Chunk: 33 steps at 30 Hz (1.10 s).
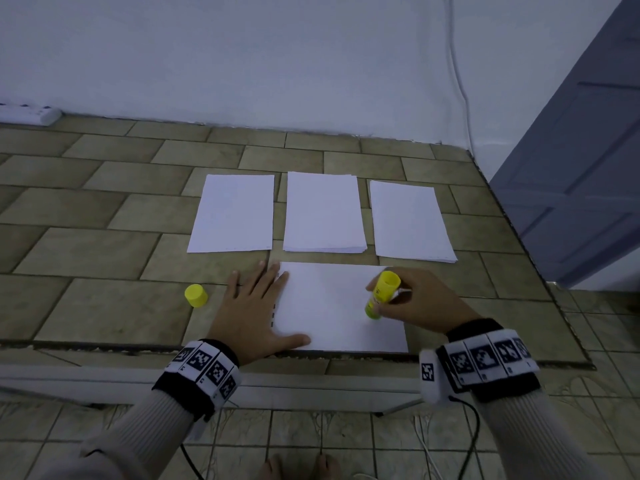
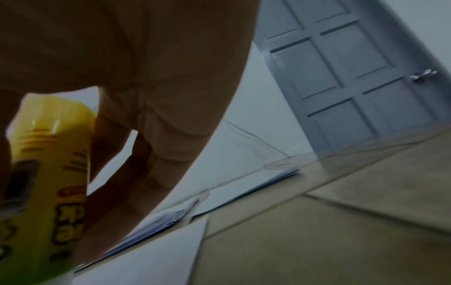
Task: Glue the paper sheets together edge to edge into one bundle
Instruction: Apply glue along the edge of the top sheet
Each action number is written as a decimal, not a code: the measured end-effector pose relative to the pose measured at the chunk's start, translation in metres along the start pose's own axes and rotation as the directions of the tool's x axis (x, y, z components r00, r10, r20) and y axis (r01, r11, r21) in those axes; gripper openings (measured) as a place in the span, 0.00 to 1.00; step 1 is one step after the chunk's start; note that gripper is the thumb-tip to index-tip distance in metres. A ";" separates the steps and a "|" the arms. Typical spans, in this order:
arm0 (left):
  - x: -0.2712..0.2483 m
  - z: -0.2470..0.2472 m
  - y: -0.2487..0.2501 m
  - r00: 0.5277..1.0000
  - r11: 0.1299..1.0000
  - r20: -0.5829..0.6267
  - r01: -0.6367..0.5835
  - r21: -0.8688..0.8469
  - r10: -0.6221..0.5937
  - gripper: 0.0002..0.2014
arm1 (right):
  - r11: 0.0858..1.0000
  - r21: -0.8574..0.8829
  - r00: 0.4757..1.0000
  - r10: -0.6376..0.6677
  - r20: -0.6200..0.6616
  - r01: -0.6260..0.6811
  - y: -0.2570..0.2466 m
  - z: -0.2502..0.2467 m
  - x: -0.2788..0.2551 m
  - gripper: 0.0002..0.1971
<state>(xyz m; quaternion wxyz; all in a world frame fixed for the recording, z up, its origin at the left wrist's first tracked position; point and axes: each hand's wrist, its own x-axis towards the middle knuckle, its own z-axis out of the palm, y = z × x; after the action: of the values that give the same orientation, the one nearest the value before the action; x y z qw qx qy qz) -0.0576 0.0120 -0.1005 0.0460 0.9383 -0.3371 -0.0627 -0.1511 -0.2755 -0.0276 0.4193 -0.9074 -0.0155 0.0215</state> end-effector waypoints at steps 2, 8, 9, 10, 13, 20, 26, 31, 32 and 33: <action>0.000 0.000 0.000 1.000 1.000 -0.007 -0.002 0.000 0.002 0.64 | 0.998 0.040 0.999 0.038 0.007 -0.039 0.004 -0.004 -0.015 0.09; 0.000 0.001 0.000 1.000 1.000 -0.016 -0.009 -0.004 0.009 0.63 | 0.995 0.076 0.997 0.068 0.021 -0.070 0.009 -0.009 -0.037 0.15; 0.000 0.001 0.000 1.000 1.000 -0.017 -0.011 -0.003 0.011 0.63 | 0.995 0.075 0.998 0.065 0.023 -0.067 0.010 -0.009 -0.038 0.15; 0.000 0.001 0.000 1.000 1.000 -0.015 -0.012 -0.002 0.012 0.63 | 0.995 0.076 0.998 0.059 0.022 -0.061 0.011 -0.009 -0.039 0.14; 0.000 0.001 0.000 1.000 1.000 -0.019 -0.017 -0.011 0.016 0.63 | 0.994 0.096 0.999 0.040 0.027 -0.042 0.013 -0.007 -0.038 0.10; -0.001 0.001 0.000 1.000 1.000 -0.008 -0.007 0.001 0.007 0.63 | 0.999 0.041 0.999 0.016 -0.030 -0.015 0.009 -0.010 -0.029 0.12; -0.001 -0.001 0.000 1.000 1.000 -0.001 -0.009 -0.004 0.009 0.64 | 0.997 -0.063 0.993 0.035 -0.110 -0.042 0.012 -0.014 -0.006 0.12; -0.001 0.000 0.000 1.000 1.000 0.002 -0.008 0.001 0.008 0.63 | 0.983 -0.168 0.986 0.050 -0.161 -0.078 0.017 -0.017 0.019 0.10; -0.001 0.000 0.000 1.000 1.000 -0.003 -0.009 -0.001 0.009 0.63 | 0.981 -0.174 0.984 0.058 -0.170 -0.088 0.017 -0.018 0.024 0.10; -0.001 0.000 0.000 1.000 1.000 -0.008 -0.010 -0.004 0.010 0.63 | 0.978 -0.183 0.982 0.064 -0.179 -0.097 0.017 -0.018 0.028 0.10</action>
<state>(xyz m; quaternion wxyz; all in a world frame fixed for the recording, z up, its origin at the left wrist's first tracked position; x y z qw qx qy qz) -0.0579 0.0125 -0.1010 0.0493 0.9367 -0.3416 -0.0595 -0.1222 -0.2988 -0.0291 0.3291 -0.9417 0.0559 -0.0415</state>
